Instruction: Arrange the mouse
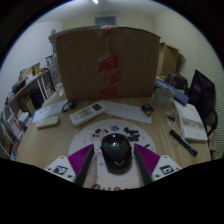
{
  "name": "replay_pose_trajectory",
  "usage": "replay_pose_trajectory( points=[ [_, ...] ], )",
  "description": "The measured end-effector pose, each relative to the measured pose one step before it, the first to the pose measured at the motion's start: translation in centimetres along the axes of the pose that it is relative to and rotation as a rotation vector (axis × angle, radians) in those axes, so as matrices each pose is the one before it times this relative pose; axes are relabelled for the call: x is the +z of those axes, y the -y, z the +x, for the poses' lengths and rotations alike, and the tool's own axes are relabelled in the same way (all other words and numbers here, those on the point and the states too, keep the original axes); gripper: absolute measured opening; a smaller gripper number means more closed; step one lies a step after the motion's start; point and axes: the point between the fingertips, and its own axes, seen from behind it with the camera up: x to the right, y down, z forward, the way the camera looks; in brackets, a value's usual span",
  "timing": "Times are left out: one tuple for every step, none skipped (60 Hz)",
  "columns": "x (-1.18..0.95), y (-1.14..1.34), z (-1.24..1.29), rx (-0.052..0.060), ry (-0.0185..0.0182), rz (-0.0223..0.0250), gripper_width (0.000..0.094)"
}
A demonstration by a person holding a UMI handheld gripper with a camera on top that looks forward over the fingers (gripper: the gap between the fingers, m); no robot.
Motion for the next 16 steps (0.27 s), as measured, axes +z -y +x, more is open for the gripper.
replay_pose_trajectory(
  points=[
    [-0.501, 0.119, -0.098, 0.0085, 0.00228, 0.00202, 0.0887],
    [-0.609, 0.131, -0.176, 0.0054, 0.00618, 0.00162, 0.0851],
    [-0.689, 0.137, -0.141, 0.0045, 0.00367, 0.00222, 0.0834],
    [-0.743, 0.133, -0.076, 0.0044, 0.00030, 0.00286, 0.0829],
    [-0.809, 0.131, -0.073, 0.0034, -0.00098, 0.00450, 0.0830],
    [-0.868, 0.152, -0.051, 0.0034, -0.00173, 0.00587, 0.0834],
    [-0.908, 0.167, -0.076, 0.0016, -0.00164, 0.00619, 0.0839],
    [-0.953, 0.136, -0.082, 0.0000, -0.00387, 0.00827, 0.0837],
    [-0.977, 0.099, -0.054, 0.0012, -0.00131, 0.00439, 0.0838],
    [-1.014, 0.072, -0.112, 0.0011, -0.00189, 0.00569, 0.0841],
    [-0.954, 0.097, -0.017, 0.0018, -0.00175, 0.00253, 0.0838],
    [-0.976, 0.078, -0.037, 0.0008, -0.00174, 0.00467, 0.0840],
    [-0.991, 0.049, -0.037, 0.0014, -0.00208, 0.00448, 0.0841],
    [-1.005, 0.027, -0.009, 0.0029, -0.00262, 0.00444, 0.0837],
    [-0.942, 0.015, 0.023, 0.0033, -0.00258, 0.00438, 0.0837],
    [-0.973, -0.021, 0.014, 0.0031, -0.00220, 0.00399, 0.0839]
  ],
)
